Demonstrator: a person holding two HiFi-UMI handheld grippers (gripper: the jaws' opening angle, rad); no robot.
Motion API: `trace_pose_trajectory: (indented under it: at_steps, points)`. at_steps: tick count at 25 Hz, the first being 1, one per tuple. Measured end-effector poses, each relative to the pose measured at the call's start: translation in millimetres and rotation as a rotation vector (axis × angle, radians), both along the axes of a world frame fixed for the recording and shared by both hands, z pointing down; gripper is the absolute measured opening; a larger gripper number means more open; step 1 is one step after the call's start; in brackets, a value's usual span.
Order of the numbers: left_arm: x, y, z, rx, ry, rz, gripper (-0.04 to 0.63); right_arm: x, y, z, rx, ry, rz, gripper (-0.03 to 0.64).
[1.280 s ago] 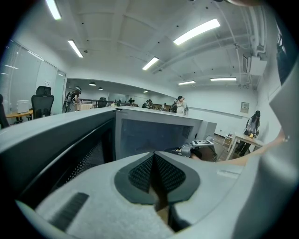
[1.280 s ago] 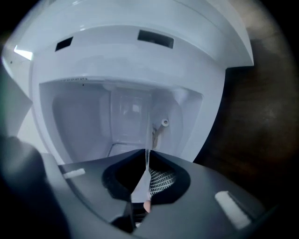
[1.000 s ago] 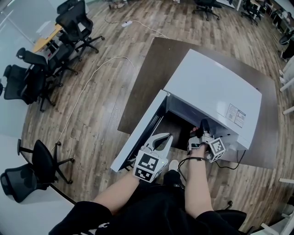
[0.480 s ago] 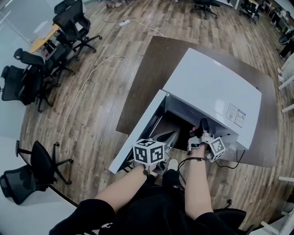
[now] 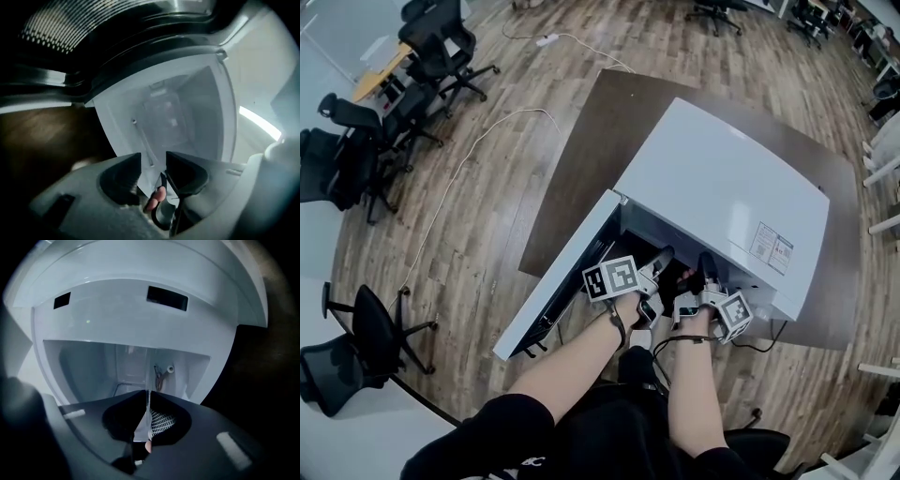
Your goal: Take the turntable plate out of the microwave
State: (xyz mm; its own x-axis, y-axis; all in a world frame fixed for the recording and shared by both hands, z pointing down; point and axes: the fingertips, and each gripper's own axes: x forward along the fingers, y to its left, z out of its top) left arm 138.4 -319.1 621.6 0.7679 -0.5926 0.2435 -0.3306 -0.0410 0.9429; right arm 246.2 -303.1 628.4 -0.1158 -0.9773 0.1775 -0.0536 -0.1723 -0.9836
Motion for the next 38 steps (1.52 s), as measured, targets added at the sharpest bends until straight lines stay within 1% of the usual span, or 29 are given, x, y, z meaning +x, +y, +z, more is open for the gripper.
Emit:
trace_pose_trajectory:
  at_steps: [3,5,8,11,14,15,16,18,21,23,27,35,38]
  points:
    - [4,-10,14,-0.083,0.064,-0.072,0.170,1,0,2,-0.006,0.007,-0.011,0.037]
    - [6,-15,22,-0.125,0.101,-0.111,0.172,0,0,3,-0.012,0.004,-0.016,0.037]
    - [10,-23,26,-0.150,0.149,-0.148,0.167,-1,0,6,-0.019,0.004,-0.023,0.035]
    - [15,-32,24,-0.164,0.168,-0.160,0.150,-2,-1,5,-0.019,-0.002,-0.030,0.035]
    - [20,-36,26,-0.194,0.168,-0.168,0.114,-4,-1,6,-0.024,0.001,-0.038,0.035]
    - [21,-37,28,-0.210,0.168,-0.177,0.085,-4,-1,6,-0.024,0.002,-0.040,0.035]
    - [21,-37,30,-0.226,0.175,-0.189,0.052,-5,-1,7,-0.023,0.001,-0.042,0.035]
    - [21,-38,32,-0.242,0.210,-0.207,0.041,-4,-2,7,-0.022,0.001,-0.042,0.035]
    - [23,-35,31,-0.226,0.254,-0.192,0.038,-1,-1,7,-0.029,-0.002,-0.032,0.035]
    - [25,-33,29,-0.199,0.266,-0.162,0.037,1,0,9,-0.035,-0.015,-0.019,0.034]
    - [26,-30,28,-0.145,0.245,-0.116,0.035,1,4,15,-0.039,-0.038,-0.007,0.032]
    - [22,-23,19,-0.095,0.265,-0.118,0.035,-3,10,8,-0.009,-0.020,-0.022,0.032]
    - [22,-21,13,-0.070,0.259,-0.111,0.035,-3,11,3,0.004,-0.023,-0.024,0.032]
